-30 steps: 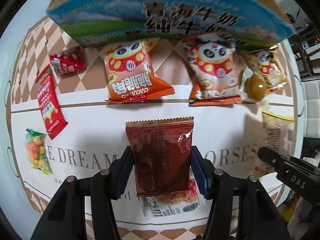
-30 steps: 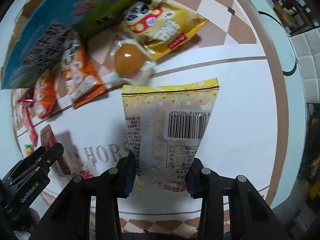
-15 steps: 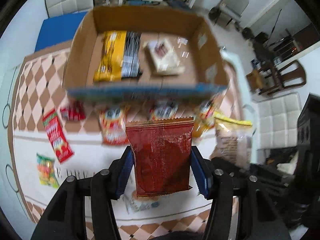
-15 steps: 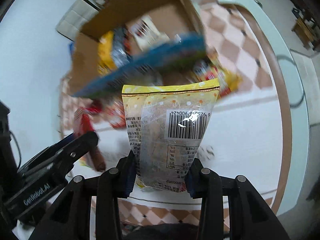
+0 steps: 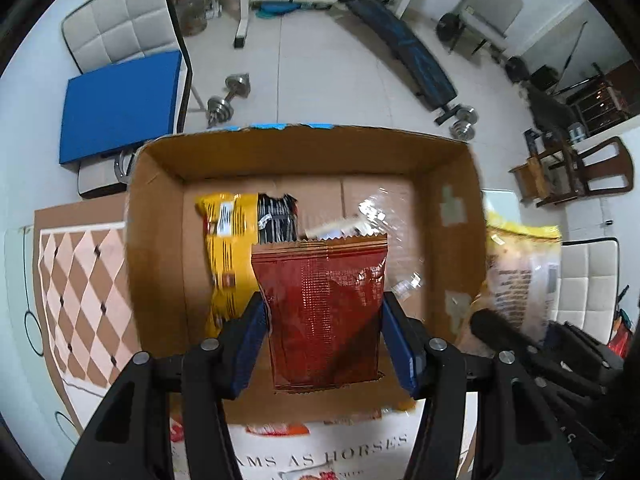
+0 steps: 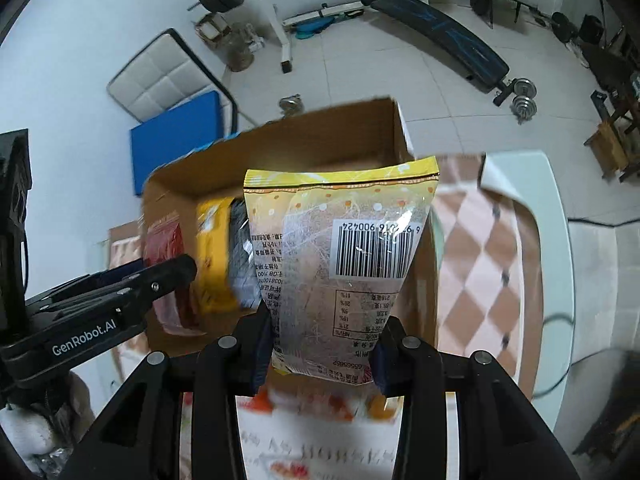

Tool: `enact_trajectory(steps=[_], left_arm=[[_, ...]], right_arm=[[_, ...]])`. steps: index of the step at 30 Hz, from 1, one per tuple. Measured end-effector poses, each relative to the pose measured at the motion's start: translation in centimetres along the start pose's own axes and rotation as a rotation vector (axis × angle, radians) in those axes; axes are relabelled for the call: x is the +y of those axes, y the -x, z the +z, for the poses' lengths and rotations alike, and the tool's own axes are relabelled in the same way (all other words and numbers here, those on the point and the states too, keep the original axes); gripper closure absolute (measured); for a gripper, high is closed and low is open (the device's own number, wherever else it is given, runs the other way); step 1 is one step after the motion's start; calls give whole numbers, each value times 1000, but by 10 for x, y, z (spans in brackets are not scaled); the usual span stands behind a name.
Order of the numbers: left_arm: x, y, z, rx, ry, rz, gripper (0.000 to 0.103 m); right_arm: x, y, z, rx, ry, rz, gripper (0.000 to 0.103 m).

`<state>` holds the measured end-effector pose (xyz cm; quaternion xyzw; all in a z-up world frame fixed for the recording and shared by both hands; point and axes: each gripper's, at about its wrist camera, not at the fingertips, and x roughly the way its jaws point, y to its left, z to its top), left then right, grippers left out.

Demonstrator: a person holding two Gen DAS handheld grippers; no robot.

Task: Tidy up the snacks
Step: 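Carry the red pack and bread bag into the box with both tools, then open both tools to release the packs and withdraw from the box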

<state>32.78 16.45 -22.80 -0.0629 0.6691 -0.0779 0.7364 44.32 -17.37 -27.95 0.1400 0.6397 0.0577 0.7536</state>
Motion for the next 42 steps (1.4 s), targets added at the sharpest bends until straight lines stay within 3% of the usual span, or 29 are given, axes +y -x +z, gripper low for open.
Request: enact_trajectory(steps=[8, 10, 11, 12, 14, 16, 26, 34, 42], left_arm=[[4, -58, 37, 147, -7, 7, 49], [8, -70, 43, 177, 13, 8, 48], [10, -75, 43, 193, 24, -2, 48], [11, -80, 44, 211, 33, -5, 48], [13, -85, 43, 222, 35, 9, 38], [11, -84, 43, 212, 23, 21, 21], [11, -63, 32, 155, 48, 27, 20], [4, -11, -1, -23, 38, 79, 20], [-1, 28, -44, -123, 47, 106, 20]], right_arm=[[-3, -58, 49, 63, 6, -74, 60], [-6, -74, 56, 102, 3, -88, 54], [-6, -80, 58, 116, 6, -92, 37], [-7, -86, 62, 128, 6, -93, 14], [-8, -95, 64, 149, 7, -97, 14], [-8, -100, 63, 166, 22, -103, 13], [-6, -96, 47, 167, 39, -110, 13], [4, -58, 25, 77, 78, -117, 12], [11, -26, -14, 25, 107, -111, 12]])
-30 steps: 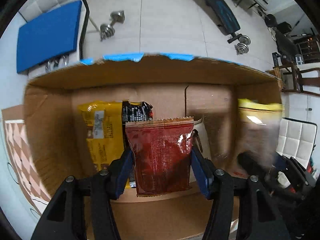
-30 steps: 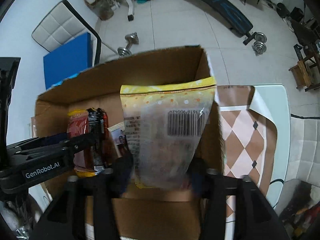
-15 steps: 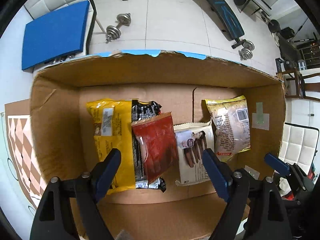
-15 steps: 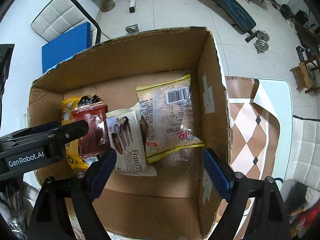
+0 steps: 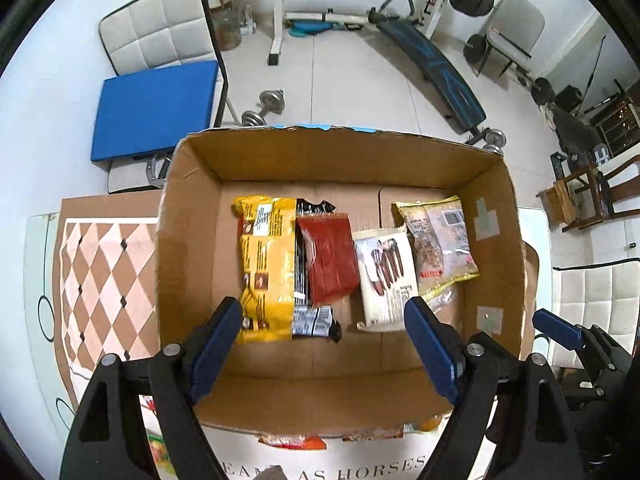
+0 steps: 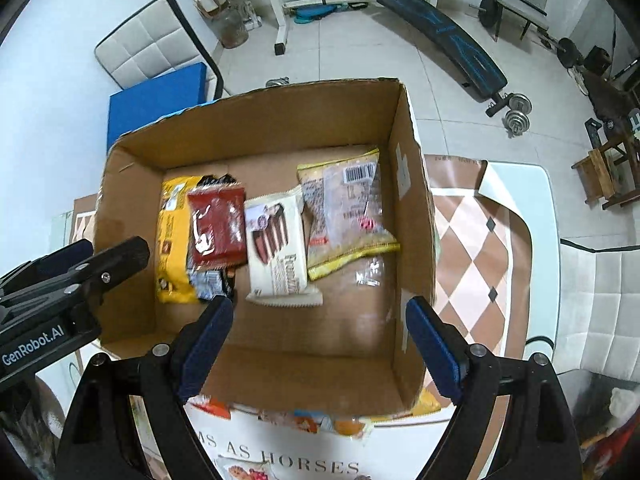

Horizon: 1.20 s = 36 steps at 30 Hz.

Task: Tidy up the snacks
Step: 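Open both tools to release the packs and withdraw from the box, then grasp the candy bag with the left tool while the right tool grasps the cookie pack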

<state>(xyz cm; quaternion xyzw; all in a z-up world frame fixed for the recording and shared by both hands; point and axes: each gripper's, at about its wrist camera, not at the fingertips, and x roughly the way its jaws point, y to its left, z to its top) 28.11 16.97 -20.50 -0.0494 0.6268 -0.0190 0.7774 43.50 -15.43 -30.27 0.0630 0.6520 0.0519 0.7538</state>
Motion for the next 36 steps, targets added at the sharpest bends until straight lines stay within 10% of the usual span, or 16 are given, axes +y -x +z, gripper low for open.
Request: enact_trajectory(steps=[16, 27, 36], left_arm=[[25, 70, -101, -154, 26, 27, 20], [121, 36, -234, 16, 162, 116, 20], [201, -15, -295, 167, 327, 150, 20]], right_arm=[[21, 61, -105, -88, -18, 81, 12], [81, -53, -250, 261, -88, 135, 12], [128, -136, -302, 395, -1, -4, 12]])
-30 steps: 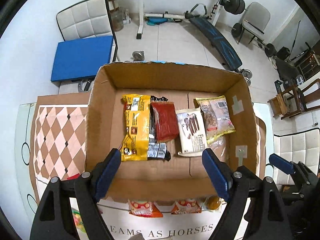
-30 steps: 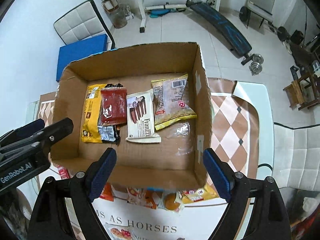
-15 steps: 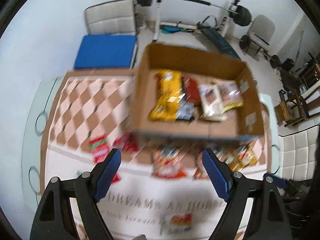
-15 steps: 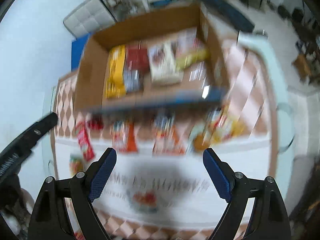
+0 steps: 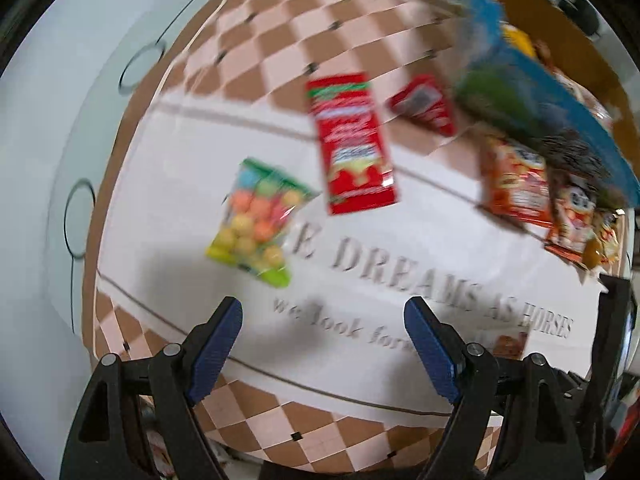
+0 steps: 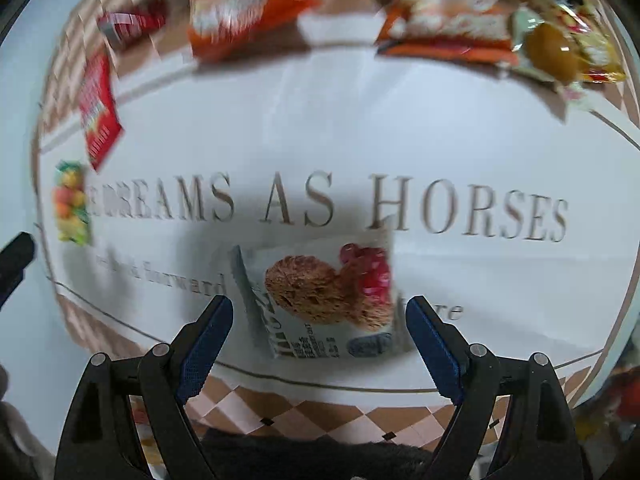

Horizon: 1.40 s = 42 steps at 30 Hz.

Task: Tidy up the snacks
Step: 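Grasp the candy bag with the left tool while the right tool grasps the cookie pack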

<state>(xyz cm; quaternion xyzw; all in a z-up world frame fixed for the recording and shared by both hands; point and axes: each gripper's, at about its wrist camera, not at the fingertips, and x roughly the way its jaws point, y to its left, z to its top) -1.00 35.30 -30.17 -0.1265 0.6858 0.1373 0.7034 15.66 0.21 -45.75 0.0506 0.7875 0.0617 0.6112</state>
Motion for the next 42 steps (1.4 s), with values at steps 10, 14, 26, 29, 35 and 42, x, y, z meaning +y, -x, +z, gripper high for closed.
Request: enact_trajectory(steps=[10, 14, 26, 29, 35, 42], left_arm=[[48, -29, 26, 35, -7, 0, 20], [60, -45, 46, 51, -41, -15, 20], [58, -103, 82, 140, -155, -64, 28], [57, -106, 74, 140, -140, -44, 52], [42, -101, 39, 154, -111, -77, 58], [7, -105, 8, 149, -178, -100, 58]], right_arm=[[21, -17, 1, -3, -25, -75, 22], [25, -11, 17, -7, -55, -48, 22], [28, -2, 43, 36, -37, 58, 11], [30, -3, 39, 47, -43, 57, 11], [42, -18, 50, 49, -71, 20, 10], [46, -13, 37, 10, -1, -32, 27]])
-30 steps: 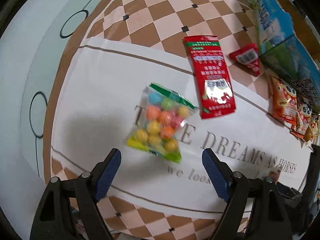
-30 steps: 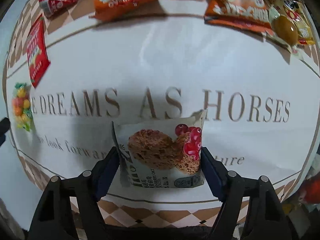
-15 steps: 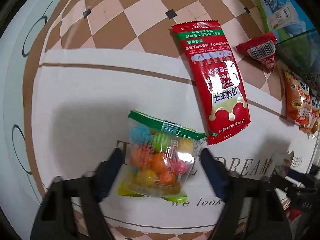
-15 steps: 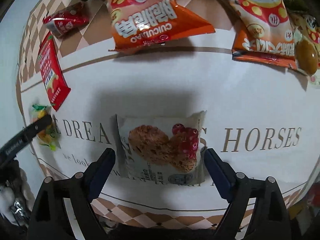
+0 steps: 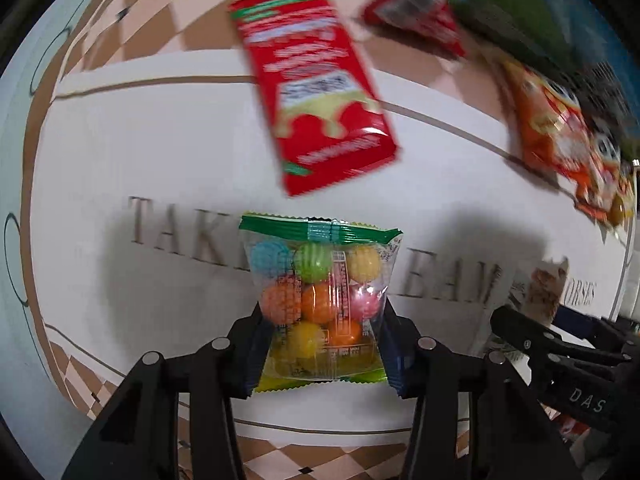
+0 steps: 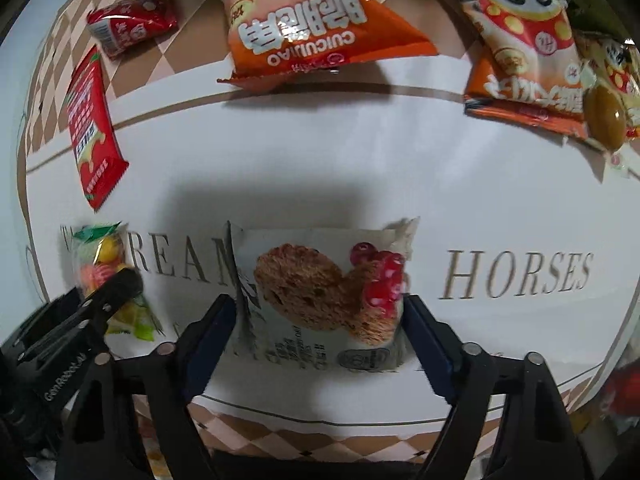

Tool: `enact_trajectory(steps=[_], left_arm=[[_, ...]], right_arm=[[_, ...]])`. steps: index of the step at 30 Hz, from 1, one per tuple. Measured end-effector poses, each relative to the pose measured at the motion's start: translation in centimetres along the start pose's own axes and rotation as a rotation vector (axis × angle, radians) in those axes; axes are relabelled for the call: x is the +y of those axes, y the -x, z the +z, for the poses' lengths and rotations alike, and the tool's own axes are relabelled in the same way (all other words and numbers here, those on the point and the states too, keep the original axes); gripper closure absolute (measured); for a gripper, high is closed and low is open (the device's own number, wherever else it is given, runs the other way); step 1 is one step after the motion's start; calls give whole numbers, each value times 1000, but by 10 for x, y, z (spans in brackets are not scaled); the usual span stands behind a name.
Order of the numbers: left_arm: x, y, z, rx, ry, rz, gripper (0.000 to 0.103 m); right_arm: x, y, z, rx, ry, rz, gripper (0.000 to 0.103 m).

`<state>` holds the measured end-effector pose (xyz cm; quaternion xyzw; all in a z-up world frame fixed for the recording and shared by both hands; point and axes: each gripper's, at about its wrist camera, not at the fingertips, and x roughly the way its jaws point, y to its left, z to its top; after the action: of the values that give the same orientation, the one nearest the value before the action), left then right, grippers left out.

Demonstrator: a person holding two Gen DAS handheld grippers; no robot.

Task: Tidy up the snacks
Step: 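Grasp the candy bag with the left tool while the right tool grasps the cookie pack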

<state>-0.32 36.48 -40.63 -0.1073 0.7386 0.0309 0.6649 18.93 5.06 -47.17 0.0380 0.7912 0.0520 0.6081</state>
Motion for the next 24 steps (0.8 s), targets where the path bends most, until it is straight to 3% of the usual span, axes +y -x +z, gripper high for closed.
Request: enact_trajectory(steps=[5, 14, 19, 24], left_arm=[[-12, -6, -3, -11, -47, 23, 58], [-39, -8, 11, -21, -76, 77, 56], [-64, 0, 13, -30, -69, 81, 59], [-70, 4, 1, -32, -70, 77, 60]], right_arm=[[-11, 5, -7, 2, 12, -18, 30], [-12, -5, -15, -29, -47, -13, 22], [11, -10, -21, -94, -14, -39, 30], [3, -1, -28, -110, -17, -16, 39]])
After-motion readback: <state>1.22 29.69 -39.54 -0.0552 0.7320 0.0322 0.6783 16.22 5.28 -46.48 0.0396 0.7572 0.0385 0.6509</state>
